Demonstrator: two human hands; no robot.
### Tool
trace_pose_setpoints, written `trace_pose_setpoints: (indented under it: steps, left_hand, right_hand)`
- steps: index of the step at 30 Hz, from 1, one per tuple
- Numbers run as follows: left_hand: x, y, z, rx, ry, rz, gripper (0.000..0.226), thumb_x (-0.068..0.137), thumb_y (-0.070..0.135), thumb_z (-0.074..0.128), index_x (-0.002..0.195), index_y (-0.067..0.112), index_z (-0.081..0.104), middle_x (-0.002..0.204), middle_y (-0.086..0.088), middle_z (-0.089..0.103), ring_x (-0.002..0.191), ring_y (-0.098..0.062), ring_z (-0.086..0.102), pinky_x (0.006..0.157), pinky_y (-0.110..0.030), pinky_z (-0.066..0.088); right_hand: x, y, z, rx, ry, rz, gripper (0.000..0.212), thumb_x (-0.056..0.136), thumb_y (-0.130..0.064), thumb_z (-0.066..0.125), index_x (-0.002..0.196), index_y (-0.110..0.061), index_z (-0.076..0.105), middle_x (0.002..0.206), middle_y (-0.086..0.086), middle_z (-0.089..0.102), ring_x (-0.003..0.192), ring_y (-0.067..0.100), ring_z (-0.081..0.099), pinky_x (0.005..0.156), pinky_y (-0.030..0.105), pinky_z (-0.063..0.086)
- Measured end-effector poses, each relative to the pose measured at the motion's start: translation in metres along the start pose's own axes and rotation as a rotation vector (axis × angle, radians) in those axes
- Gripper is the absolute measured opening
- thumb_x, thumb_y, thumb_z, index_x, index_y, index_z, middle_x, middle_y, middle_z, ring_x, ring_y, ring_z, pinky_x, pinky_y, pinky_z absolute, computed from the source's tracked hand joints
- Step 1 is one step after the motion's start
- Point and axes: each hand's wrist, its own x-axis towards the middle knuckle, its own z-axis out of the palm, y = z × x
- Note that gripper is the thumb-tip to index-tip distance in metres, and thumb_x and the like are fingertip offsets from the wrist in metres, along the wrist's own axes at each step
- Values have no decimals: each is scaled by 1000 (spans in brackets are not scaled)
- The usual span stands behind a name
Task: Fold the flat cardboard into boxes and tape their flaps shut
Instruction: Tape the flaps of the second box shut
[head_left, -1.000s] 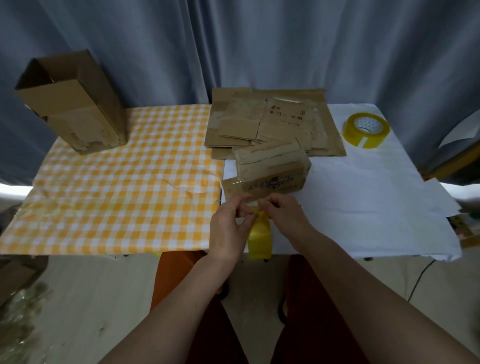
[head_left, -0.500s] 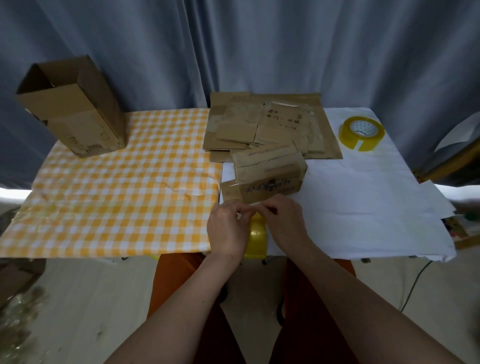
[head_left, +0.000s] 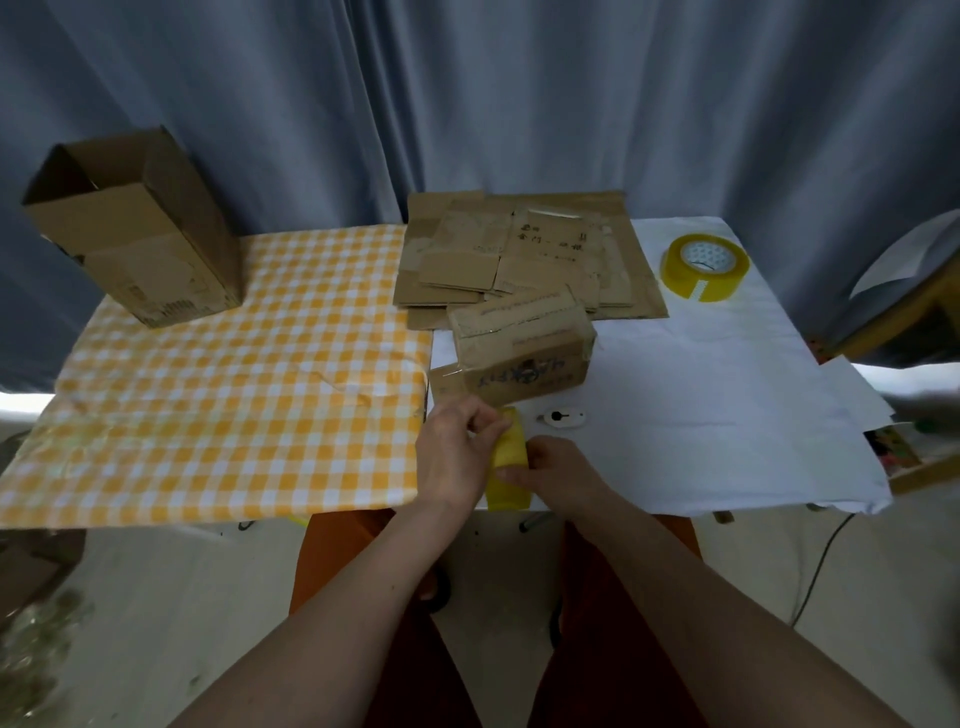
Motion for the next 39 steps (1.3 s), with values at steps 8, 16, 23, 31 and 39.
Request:
trace_pose_setpoints:
  steps: [8, 16, 23, 31, 39]
  left_hand:
    - [20, 7, 24, 92, -92, 11, 17, 84, 16, 72, 101, 17, 75, 99, -4, 56, 98, -15, 52, 79, -13, 37]
    - [53, -5, 11, 220, -22, 100, 37, 90, -6, 51, 123, 7, 63, 124, -11, 51, 121, -25, 42, 104, -21, 33]
    - [139, -8, -14, 212, -140, -36, 48, 93, -4, 42, 140, 7, 45, 136, -4, 47, 126, -20, 42, 100, -14, 32]
    - [147, -14, -21, -15, -401, -346, 41, 97, -3, 36, 105, 15, 72, 121, -9, 65, 111, -20, 60, 90, -23, 49]
    - [74, -27, -12, -237, -408, -348, 32, 98, 9, 48, 129, 18, 53, 118, -8, 66, 100, -15, 64, 84, -23, 54]
  right_hand:
    - [-3, 22, -74, -741, 356, -86, 40, 88, -29, 59, 127, -21, 53, 122, 3, 59, 111, 26, 54, 80, 28, 37]
    - [3, 64, -106, -1212, 239, 190, 40, 98, -16, 40, 138, -17, 41, 134, 8, 52, 123, 24, 48, 103, 31, 35]
    - [52, 4, -85, -293, 431, -96, 51, 97, -22, 47, 143, -6, 29, 146, 11, 31, 132, 24, 35, 105, 33, 32]
    - [98, -33, -63, 340, 397, 32, 60, 101, -32, 37, 151, -18, 9, 157, 2, 16, 141, 20, 22, 110, 31, 22]
    - [109, -54, -35, 220, 201, -22, 53, 102, -37, 31, 151, -27, 12, 158, -4, 16, 142, 16, 20, 102, 23, 21]
